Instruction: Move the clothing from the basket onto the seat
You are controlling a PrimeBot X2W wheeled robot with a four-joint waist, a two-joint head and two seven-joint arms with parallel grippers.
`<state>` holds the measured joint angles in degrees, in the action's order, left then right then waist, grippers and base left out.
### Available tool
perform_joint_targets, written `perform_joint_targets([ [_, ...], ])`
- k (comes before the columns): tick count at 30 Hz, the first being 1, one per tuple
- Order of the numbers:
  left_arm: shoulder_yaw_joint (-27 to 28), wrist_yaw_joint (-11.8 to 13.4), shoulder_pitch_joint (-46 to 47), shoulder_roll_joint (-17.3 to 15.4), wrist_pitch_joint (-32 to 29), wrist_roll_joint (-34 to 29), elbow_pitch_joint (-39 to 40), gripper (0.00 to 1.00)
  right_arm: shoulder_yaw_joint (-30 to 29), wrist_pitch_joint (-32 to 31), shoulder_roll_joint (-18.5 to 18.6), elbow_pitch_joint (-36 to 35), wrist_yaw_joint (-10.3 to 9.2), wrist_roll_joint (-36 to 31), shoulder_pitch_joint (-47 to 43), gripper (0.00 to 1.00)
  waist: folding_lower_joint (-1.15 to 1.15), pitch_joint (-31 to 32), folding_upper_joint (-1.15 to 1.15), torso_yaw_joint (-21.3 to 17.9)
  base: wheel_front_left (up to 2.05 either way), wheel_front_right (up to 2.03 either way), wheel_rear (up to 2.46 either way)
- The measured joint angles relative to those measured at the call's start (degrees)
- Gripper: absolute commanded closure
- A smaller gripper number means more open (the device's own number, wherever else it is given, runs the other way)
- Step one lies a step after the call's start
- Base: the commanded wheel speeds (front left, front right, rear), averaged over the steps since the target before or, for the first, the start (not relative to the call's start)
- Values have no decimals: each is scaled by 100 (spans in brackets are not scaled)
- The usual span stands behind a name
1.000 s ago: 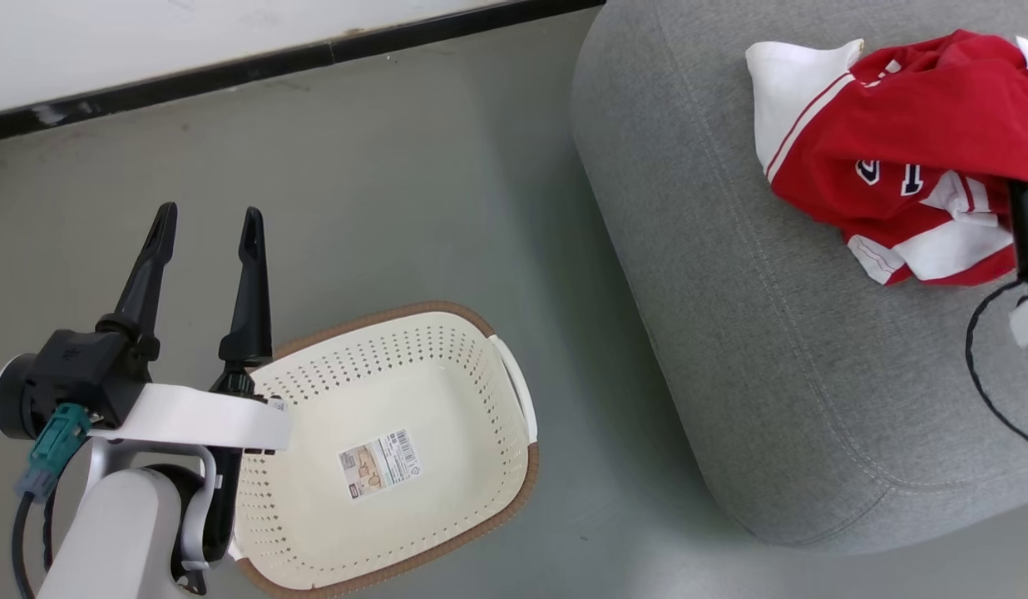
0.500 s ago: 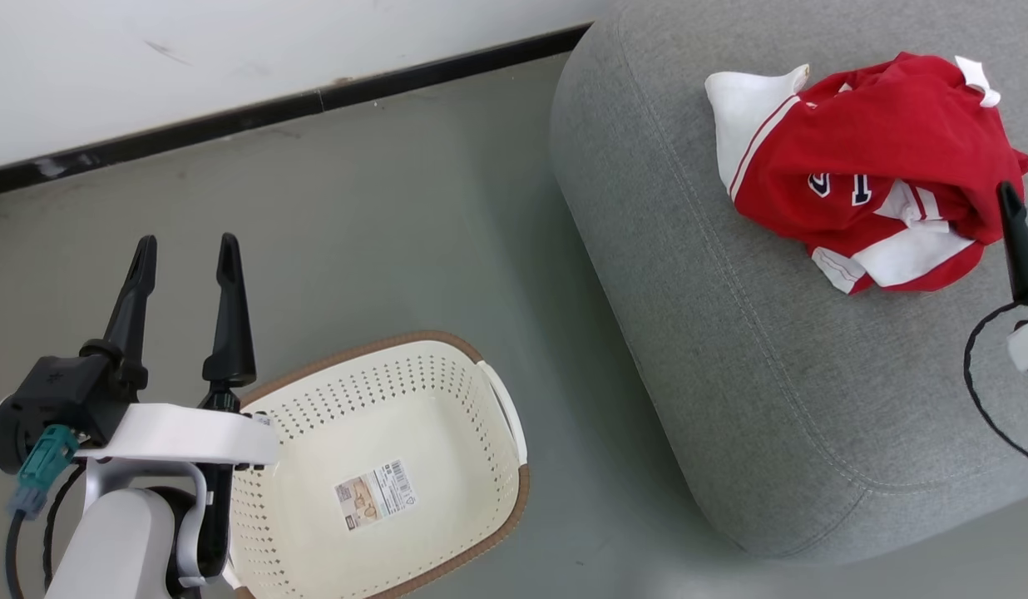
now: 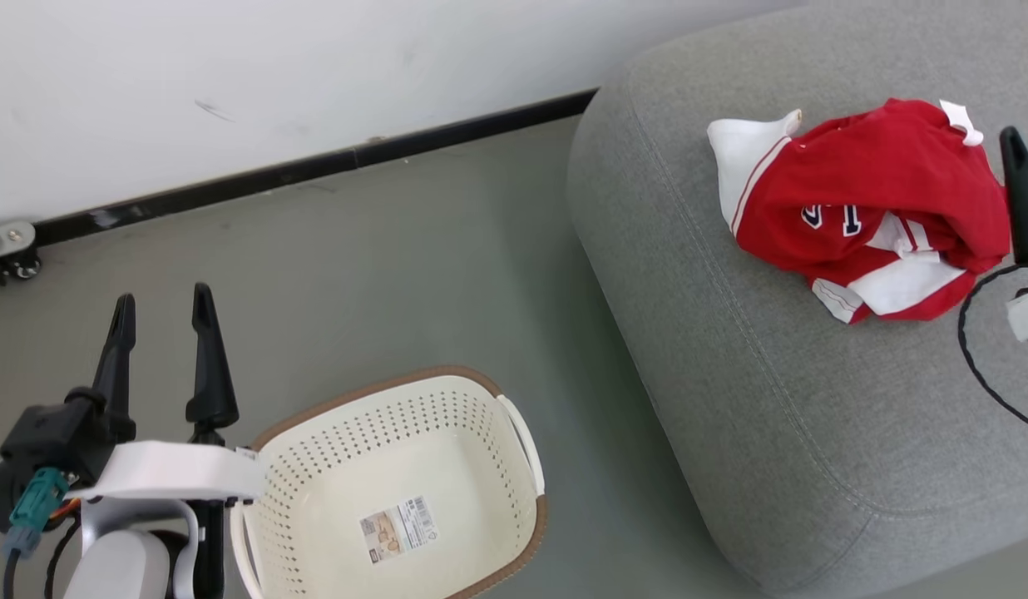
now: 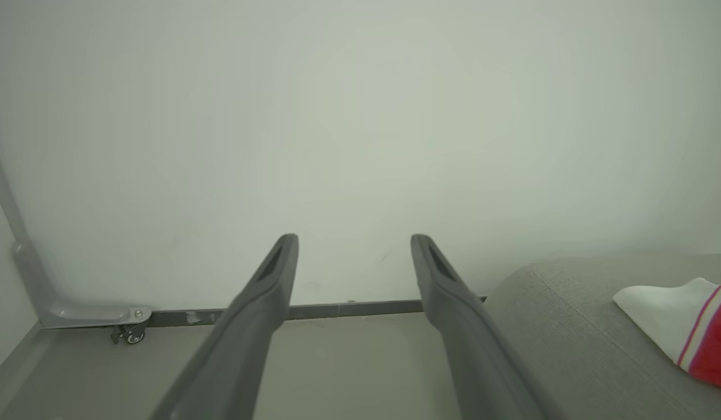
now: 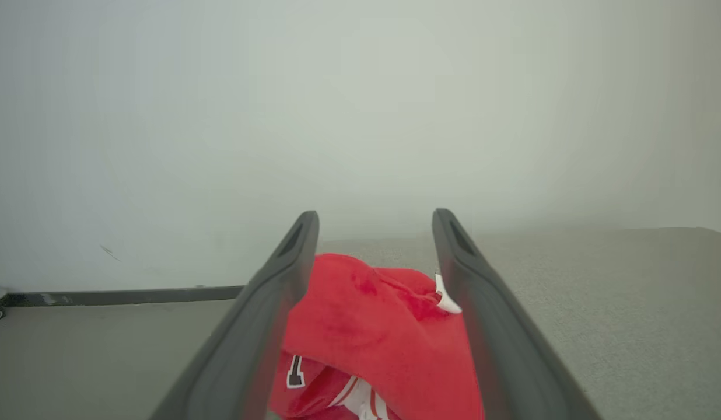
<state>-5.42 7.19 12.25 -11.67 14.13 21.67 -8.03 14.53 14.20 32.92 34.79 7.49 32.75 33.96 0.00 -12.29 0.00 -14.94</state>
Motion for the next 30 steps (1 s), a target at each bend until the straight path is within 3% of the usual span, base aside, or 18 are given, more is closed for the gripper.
perform_joint_targets([
  [17, 250, 189, -709, 309, 2, 88, 18, 0, 120, 0, -520, -801, 0, -366, -585, 0, 0, 580, 0, 595, 0, 0, 0],
  [30, 183, 147, -986, 474, 9, -56, 98, 0, 67, 0, -1044, -1048, 0, -792, -1396, 0, 0, 969, 0, 1161, 0, 0, 0],
])
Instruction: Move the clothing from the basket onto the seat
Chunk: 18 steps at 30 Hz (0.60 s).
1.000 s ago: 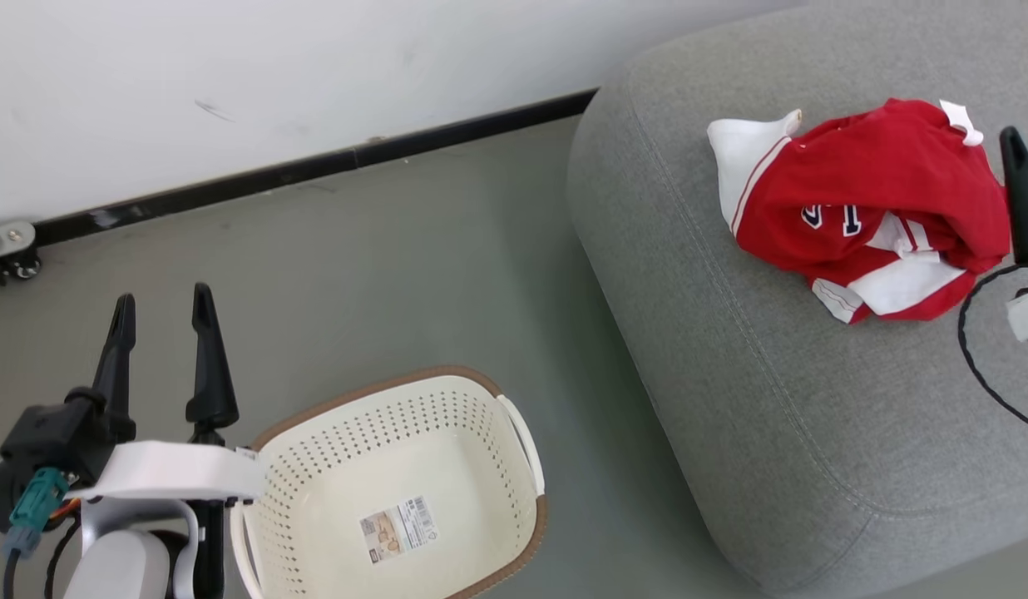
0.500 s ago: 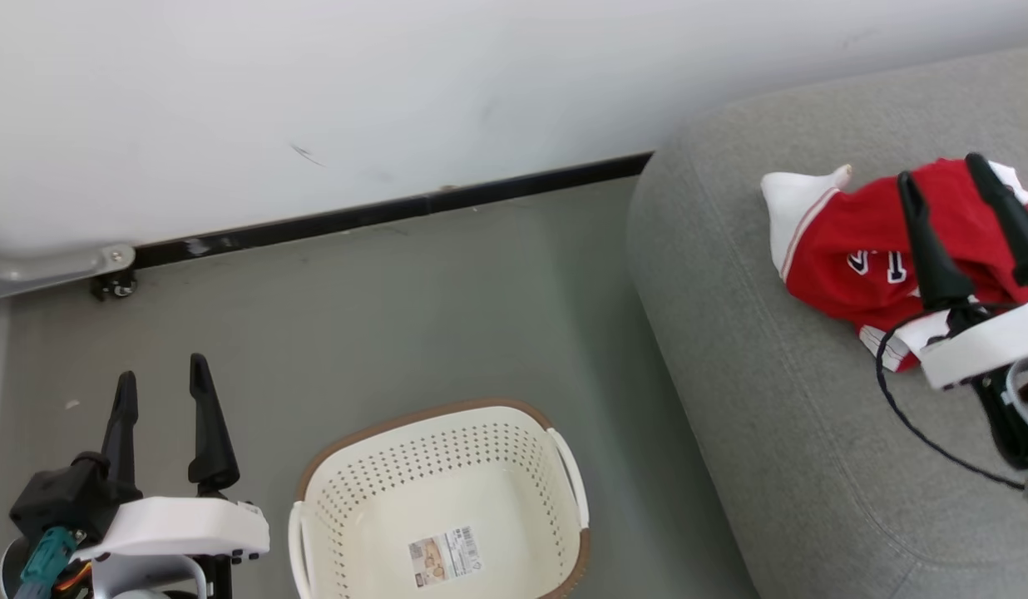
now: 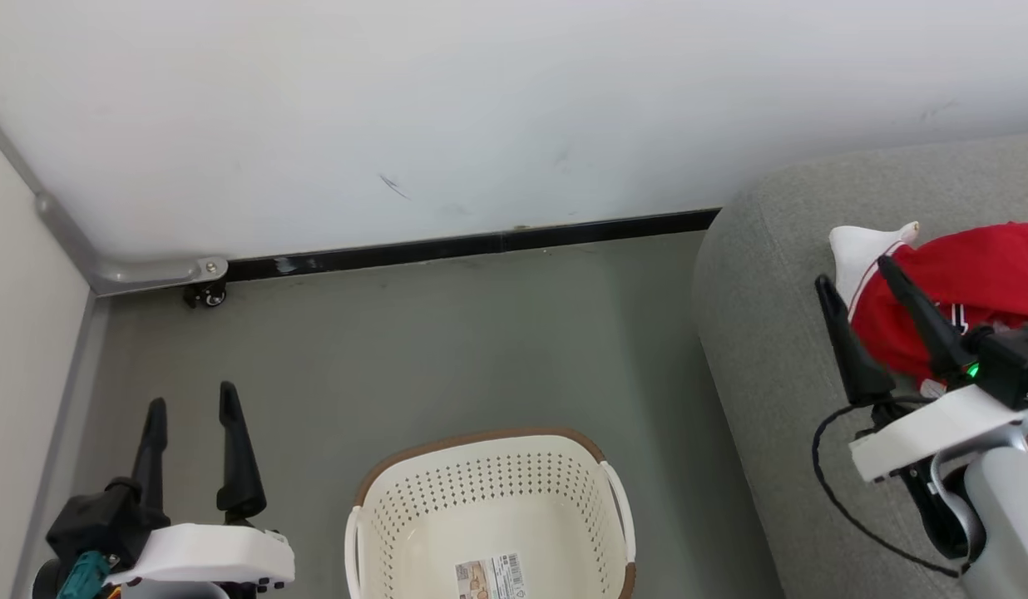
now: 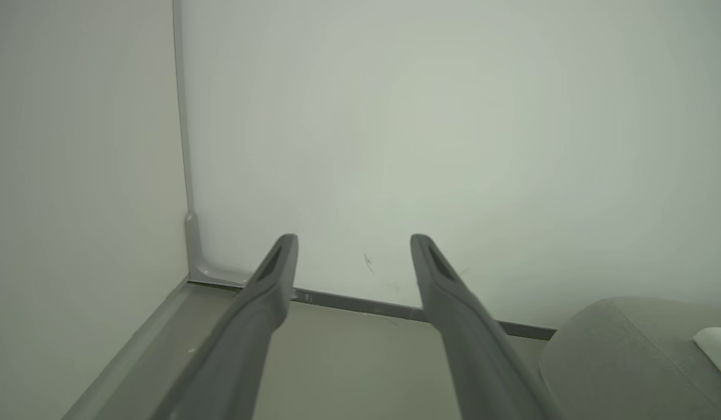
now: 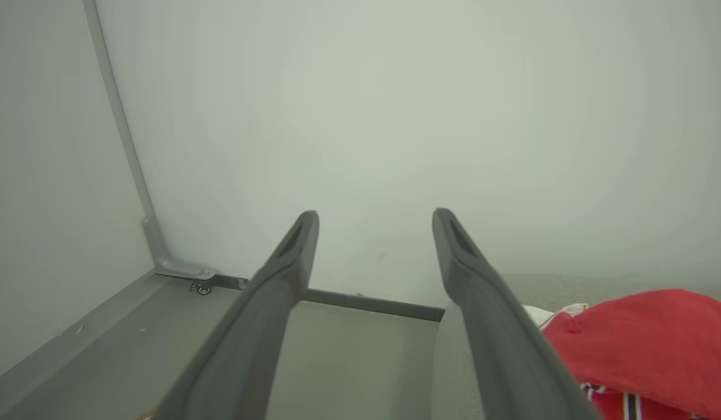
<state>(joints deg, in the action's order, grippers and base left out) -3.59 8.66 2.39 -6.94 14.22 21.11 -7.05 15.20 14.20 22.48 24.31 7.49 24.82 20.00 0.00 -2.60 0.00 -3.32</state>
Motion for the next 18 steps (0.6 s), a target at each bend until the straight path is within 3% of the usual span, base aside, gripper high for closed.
perform_joint_targets([
  [18, -735, -275, -12, 152, 1, -283, -731, 0, -509, -166, -828, -187, 0, -470, -1044, 0, 0, 480, 0, 536, 0, 0, 0],
])
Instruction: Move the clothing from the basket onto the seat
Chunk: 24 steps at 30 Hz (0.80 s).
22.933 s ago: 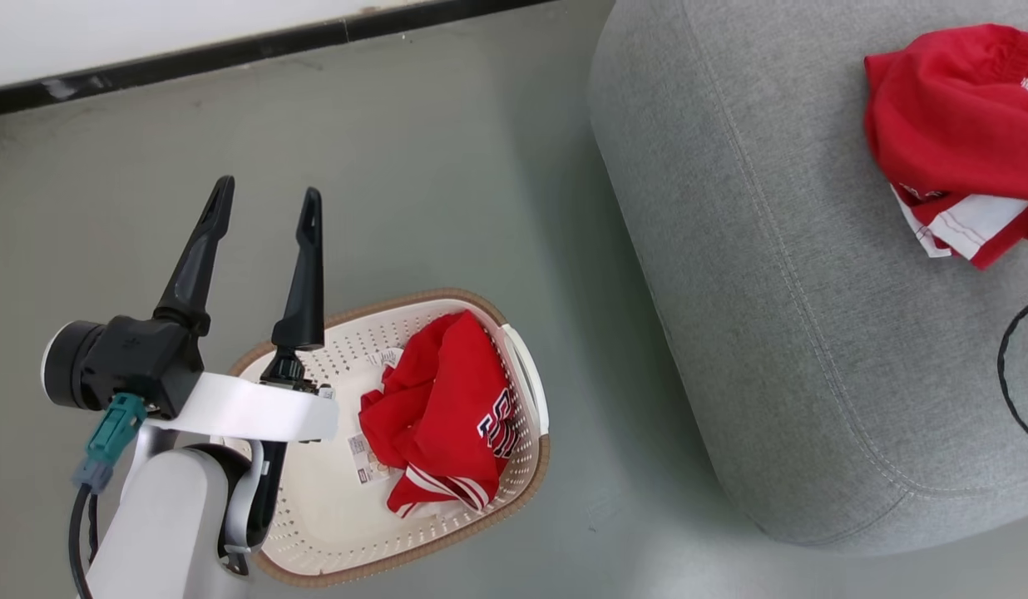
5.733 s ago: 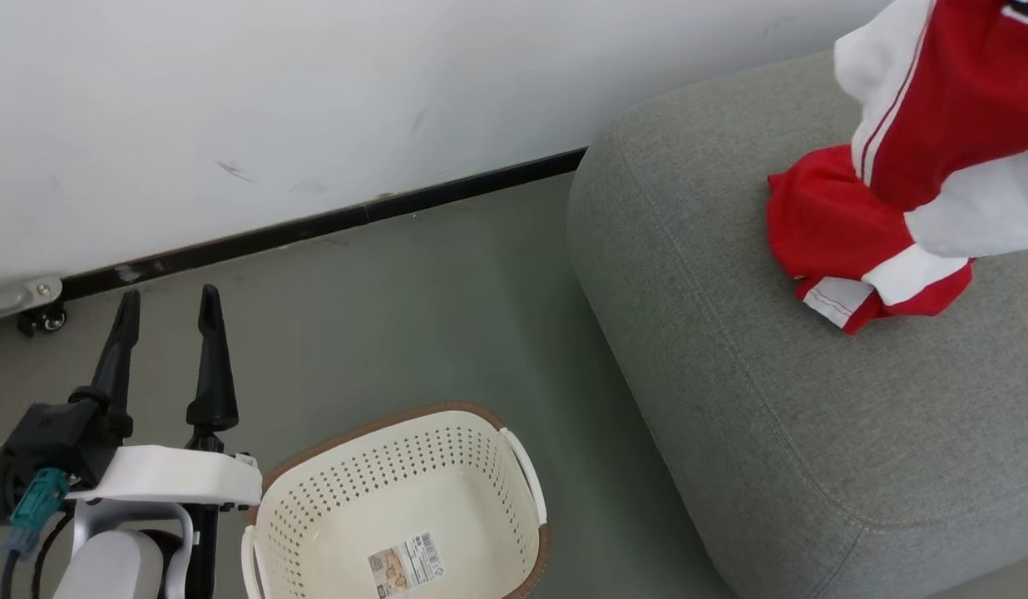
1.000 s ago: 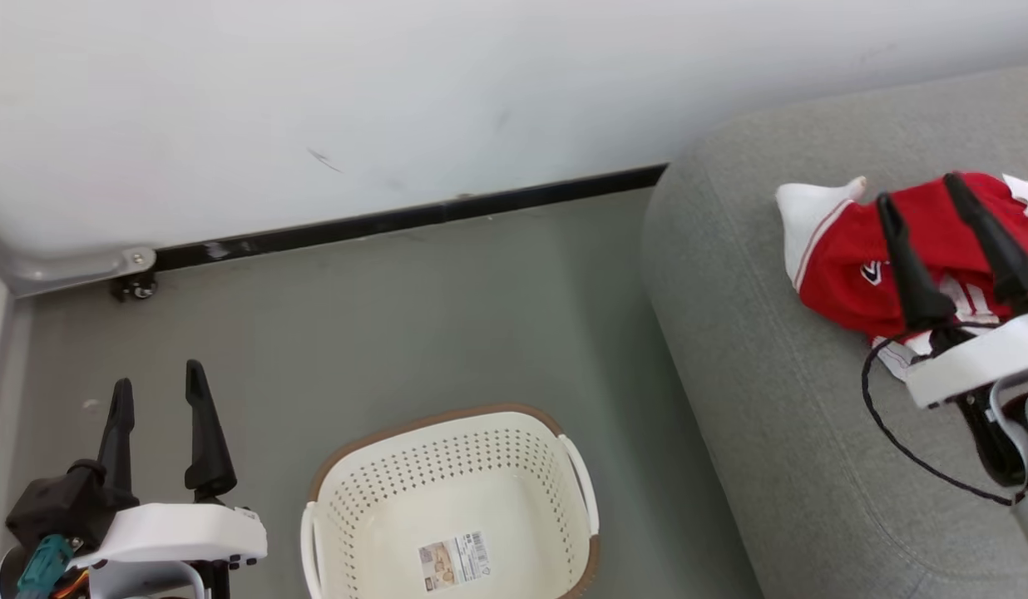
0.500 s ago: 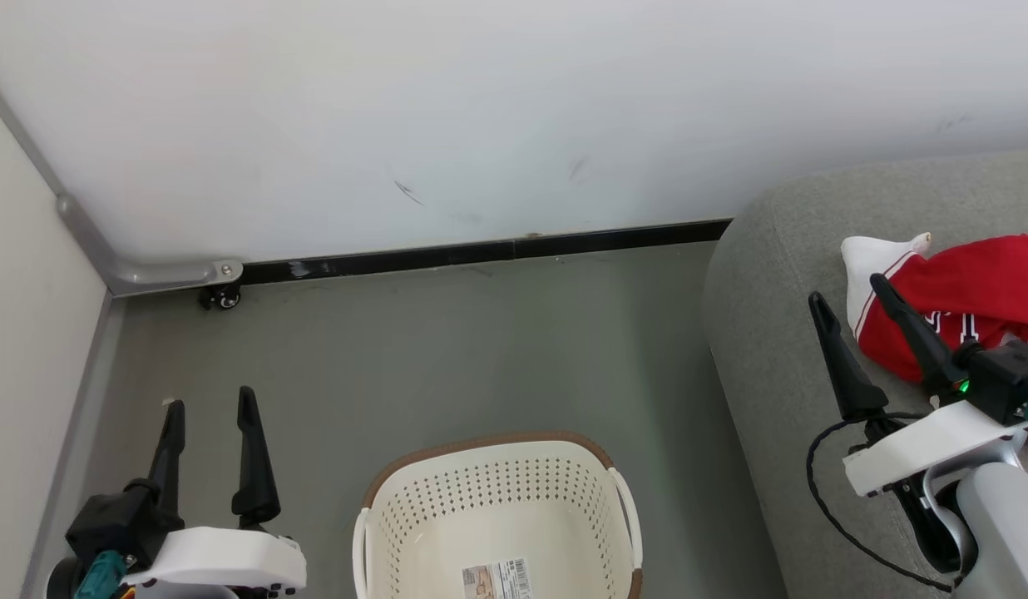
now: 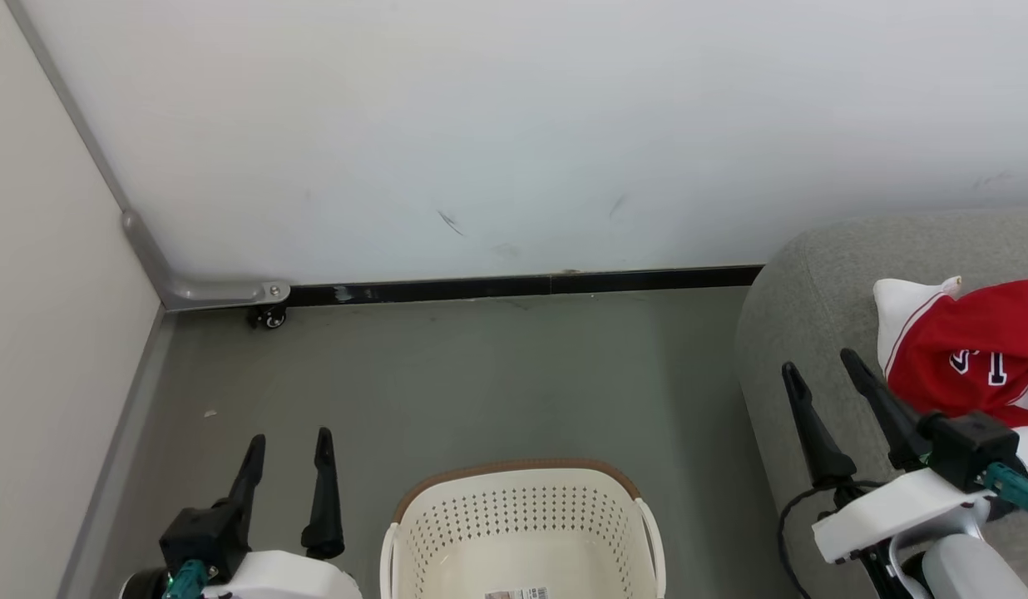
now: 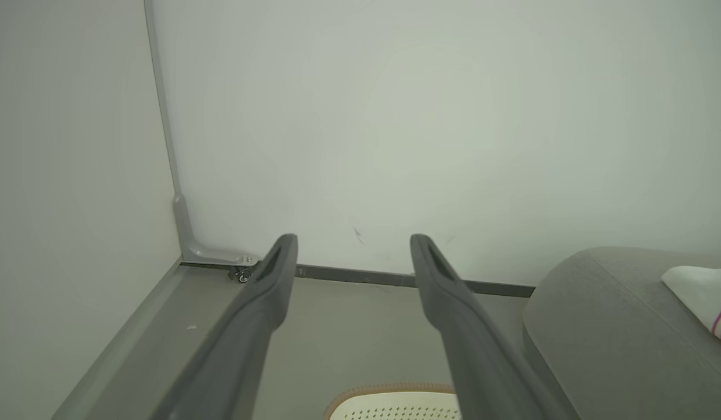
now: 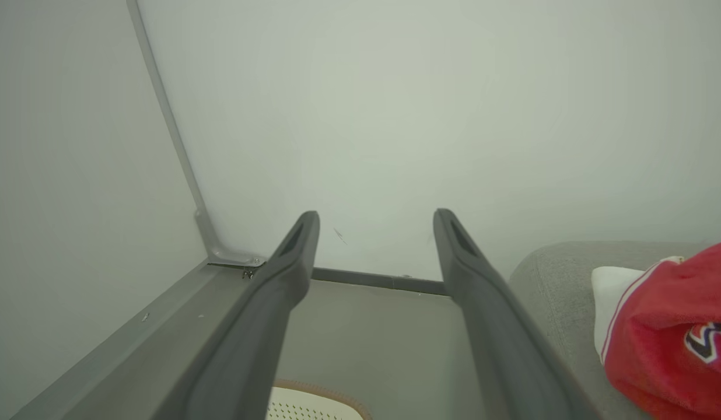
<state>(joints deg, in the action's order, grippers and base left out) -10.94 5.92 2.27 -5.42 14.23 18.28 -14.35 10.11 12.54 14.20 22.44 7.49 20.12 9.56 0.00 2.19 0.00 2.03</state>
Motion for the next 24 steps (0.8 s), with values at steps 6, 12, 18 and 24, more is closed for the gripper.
perform_joint_targets([
  [6, -103, -38, 1, 19, 0, -37, -234, 0, -148, -124, -259, 1, 0, -211, -291, 0, 0, 113, 0, 65, 0, 0, 0],
  [12, -126, -37, 7, 34, 0, -37, -376, 0, -253, -211, -524, -42, 0, -371, -504, 0, 0, 182, 0, 53, 0, 0, 0],
  [18, -103, -36, 14, 37, -1, -37, -449, 0, -459, -303, -681, -180, 0, -633, -656, 0, 0, 208, 0, -31, 0, 0, 0],
  [24, -91, -36, 29, 46, 0, -36, -513, 0, -612, -366, -843, -294, 0, -767, -848, 0, 0, 220, 0, -143, 0, 0, 0],
])
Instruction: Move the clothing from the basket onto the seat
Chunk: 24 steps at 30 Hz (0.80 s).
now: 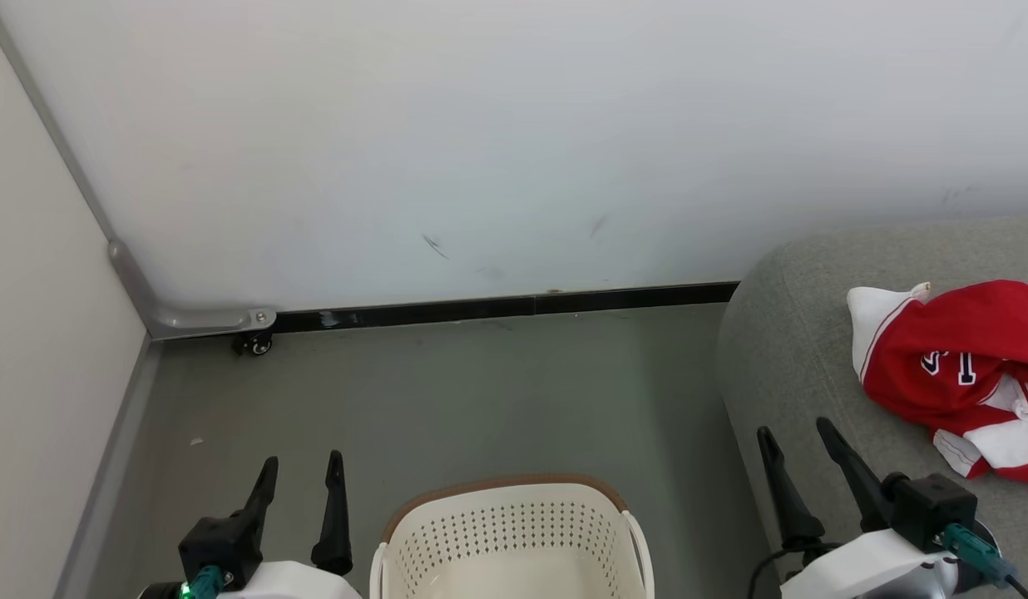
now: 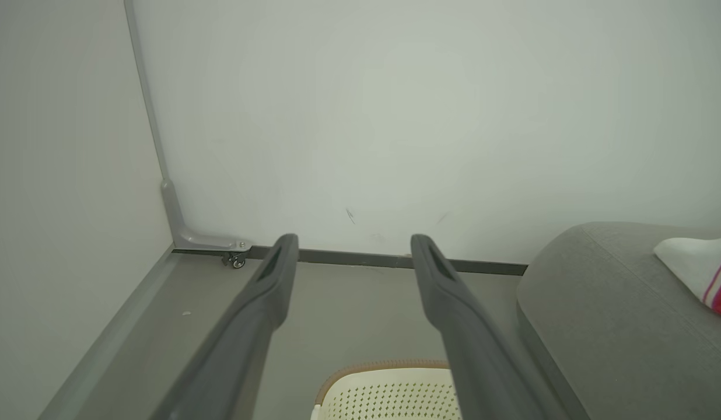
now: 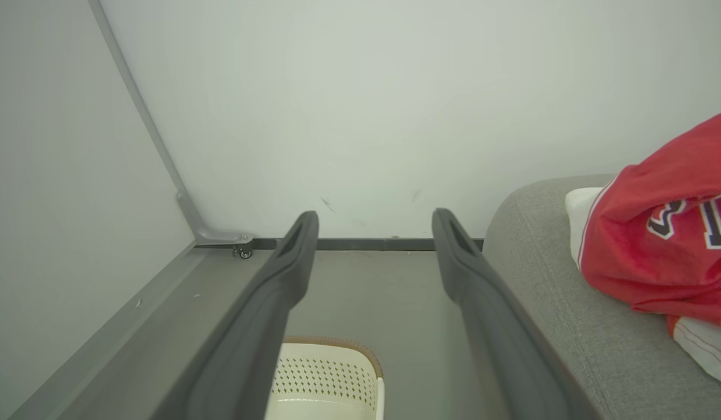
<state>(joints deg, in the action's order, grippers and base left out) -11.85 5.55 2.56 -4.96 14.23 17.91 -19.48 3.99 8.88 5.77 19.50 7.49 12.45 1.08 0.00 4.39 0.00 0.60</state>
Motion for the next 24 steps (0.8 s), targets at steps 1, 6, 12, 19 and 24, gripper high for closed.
perform_joint_targets([
  [1, 0, -1, 5, 3, 0, 1, 0, 0, -1, 0, -25, -47, 0, -1, 0, 0, 0, 2, 0, -18, 0, 0, 0],
  [6, 0, -1, 8, 14, 0, 1, -19, 0, -9, -58, -67, -131, 0, -145, -47, 0, 0, 13, 0, -106, 0, 0, 0],
  [12, 41, 32, 15, 52, 0, 5, -22, 0, -94, -171, -118, -268, 0, -242, -221, 0, 0, 4, 0, -168, 0, 0, 0],
  [19, 103, 107, 86, 99, 0, 1, -18, 0, -199, -218, -186, -420, 0, -291, -236, 0, 0, -33, 0, -140, 0, 0, 0],
  [24, 97, 152, 138, 91, 0, -111, -16, 0, -247, -233, -203, -477, 0, -299, -245, 0, 0, -44, 0, -108, 0, 0, 0],
])
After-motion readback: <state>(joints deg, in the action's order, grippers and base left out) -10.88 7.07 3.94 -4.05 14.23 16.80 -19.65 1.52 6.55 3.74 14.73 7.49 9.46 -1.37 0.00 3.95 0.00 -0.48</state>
